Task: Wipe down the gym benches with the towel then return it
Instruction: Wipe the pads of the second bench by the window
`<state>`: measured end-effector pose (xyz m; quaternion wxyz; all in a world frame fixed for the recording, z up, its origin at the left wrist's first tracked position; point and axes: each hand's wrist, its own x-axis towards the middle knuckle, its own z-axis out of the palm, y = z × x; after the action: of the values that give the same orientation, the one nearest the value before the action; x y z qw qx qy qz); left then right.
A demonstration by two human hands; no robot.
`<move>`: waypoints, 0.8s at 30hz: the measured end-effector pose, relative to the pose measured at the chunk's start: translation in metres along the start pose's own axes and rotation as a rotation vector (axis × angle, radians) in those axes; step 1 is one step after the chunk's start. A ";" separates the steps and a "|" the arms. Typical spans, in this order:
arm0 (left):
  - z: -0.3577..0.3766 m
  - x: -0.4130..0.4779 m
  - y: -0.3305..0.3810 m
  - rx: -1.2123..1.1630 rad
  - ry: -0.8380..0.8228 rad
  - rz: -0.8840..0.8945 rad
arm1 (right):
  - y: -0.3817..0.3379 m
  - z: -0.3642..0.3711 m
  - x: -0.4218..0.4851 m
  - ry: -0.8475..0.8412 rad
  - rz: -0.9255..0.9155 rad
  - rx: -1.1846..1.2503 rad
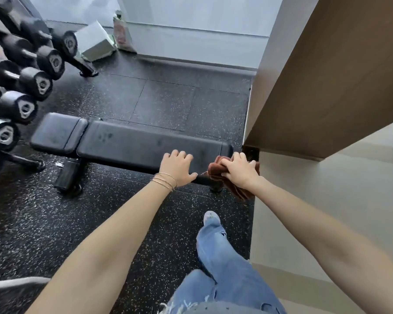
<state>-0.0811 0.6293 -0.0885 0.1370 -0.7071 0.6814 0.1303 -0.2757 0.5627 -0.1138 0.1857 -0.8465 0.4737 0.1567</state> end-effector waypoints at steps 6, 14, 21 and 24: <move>0.019 0.087 -0.020 -0.051 -0.073 0.016 | 0.012 0.003 0.082 -0.062 0.050 0.014; 0.088 0.197 -0.065 -0.166 -0.165 -0.014 | 0.016 0.061 0.189 -0.086 0.175 0.096; 0.173 0.298 -0.089 -0.211 -0.210 0.110 | 0.024 0.146 0.290 0.005 0.486 0.250; 0.206 0.334 -0.095 -0.201 -0.227 0.167 | 0.036 0.177 0.333 0.049 0.641 0.312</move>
<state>0.0273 0.3994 -0.4022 0.1302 -0.6391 0.7013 0.2879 -0.1554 0.3798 -0.4232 0.2429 -0.6200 0.7376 0.1124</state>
